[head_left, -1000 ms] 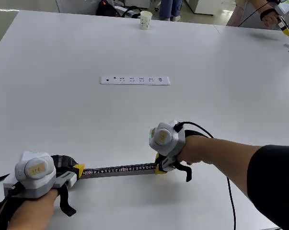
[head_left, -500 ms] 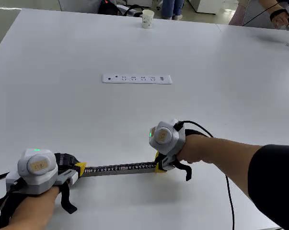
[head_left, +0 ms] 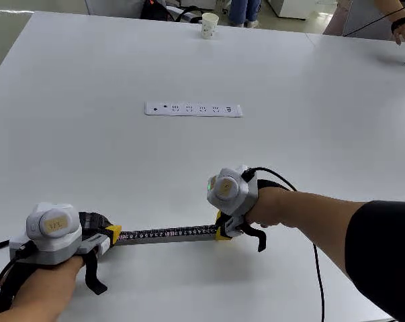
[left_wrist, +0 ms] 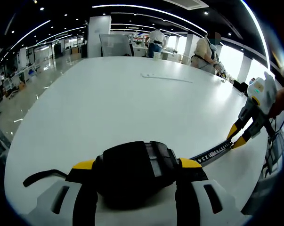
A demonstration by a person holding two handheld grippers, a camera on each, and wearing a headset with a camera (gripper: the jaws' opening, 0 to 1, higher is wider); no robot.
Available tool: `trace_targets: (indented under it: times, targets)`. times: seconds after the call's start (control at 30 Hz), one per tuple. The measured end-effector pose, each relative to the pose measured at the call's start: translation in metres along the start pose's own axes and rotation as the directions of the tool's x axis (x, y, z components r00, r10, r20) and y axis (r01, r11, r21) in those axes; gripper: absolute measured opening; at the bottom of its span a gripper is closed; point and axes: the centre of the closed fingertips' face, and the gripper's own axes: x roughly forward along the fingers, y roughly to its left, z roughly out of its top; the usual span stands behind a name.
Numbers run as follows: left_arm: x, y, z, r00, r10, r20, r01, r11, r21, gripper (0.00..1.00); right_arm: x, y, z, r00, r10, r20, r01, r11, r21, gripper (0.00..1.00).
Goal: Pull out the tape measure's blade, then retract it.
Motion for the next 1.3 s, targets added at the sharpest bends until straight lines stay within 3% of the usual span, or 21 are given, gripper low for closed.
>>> trace_targets:
  times: [1.3]
  targets:
    - [0.002,0.002,0.001,1.0000,0.005,-0.001,-0.005,1.000,0.006,0.63,0.003,0.002,0.014,1.0000,0.004,0.009,-0.004,1.000,-0.016,0.10]
